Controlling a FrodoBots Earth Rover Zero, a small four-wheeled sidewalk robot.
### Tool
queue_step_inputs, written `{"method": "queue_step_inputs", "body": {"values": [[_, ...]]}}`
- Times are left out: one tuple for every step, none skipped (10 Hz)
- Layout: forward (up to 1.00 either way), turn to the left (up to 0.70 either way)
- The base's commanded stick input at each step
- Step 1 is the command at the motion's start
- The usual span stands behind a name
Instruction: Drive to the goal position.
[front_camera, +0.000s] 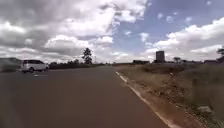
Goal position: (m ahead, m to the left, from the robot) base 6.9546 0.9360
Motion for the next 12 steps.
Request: {"method": "queue_step_inputs", "body": {"values": [[0.70,0.00],[0.70,0.00],[0.70,0.00],[0.70,0.00],[0.70,0.00],[0.70,0.00],[0.70,0.00],[0.70,0.00],[0.70,0.00],[0.70,0.00],[0.70,0.00],[0.70,0.00]]}}
